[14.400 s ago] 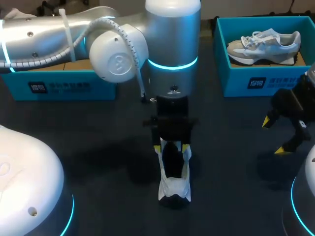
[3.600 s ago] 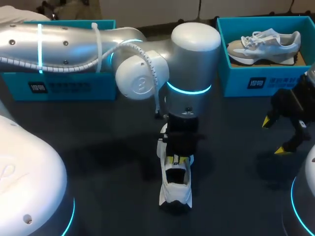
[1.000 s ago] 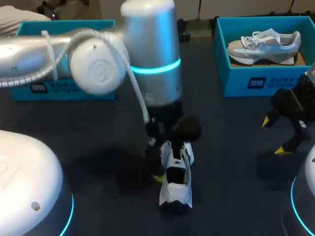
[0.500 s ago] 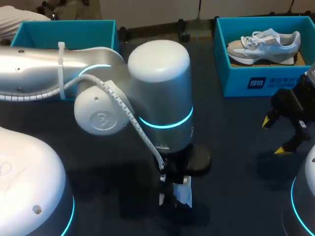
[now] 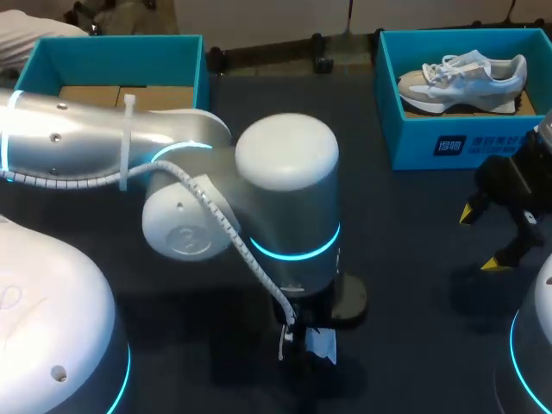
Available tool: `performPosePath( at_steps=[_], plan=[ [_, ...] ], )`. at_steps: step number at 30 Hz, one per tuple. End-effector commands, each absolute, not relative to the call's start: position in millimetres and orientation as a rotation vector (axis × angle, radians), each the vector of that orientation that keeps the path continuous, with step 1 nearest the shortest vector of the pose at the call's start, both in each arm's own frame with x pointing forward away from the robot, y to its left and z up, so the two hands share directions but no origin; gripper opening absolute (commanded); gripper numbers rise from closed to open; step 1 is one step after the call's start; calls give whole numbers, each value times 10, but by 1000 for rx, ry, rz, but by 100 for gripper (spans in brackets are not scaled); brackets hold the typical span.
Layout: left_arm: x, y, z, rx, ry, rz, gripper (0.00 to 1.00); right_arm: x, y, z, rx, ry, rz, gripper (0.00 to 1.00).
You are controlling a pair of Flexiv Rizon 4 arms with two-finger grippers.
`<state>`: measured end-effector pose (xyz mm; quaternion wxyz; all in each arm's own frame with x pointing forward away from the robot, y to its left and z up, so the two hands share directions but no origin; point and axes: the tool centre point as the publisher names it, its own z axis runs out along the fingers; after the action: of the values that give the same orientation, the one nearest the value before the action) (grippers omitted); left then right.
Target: Take the shoe out of the shoebox, open the shoe tongue, remove and reinsert the insole, then place the shoe into the shoebox
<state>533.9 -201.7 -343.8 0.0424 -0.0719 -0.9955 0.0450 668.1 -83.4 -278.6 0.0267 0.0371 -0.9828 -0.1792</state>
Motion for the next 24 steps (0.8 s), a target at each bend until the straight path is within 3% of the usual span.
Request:
performPosePath(
  at_steps=[1,24],
  plan=[
    [5309,-2029,-3562,-201,-3054,139,100,6683,-827,-2795,114,-3037,-549,100],
    [5565,-2132,-3727,-134,-3101,53,100,6683,-827,-2795,114,-3037,-549,100]
  ],
)
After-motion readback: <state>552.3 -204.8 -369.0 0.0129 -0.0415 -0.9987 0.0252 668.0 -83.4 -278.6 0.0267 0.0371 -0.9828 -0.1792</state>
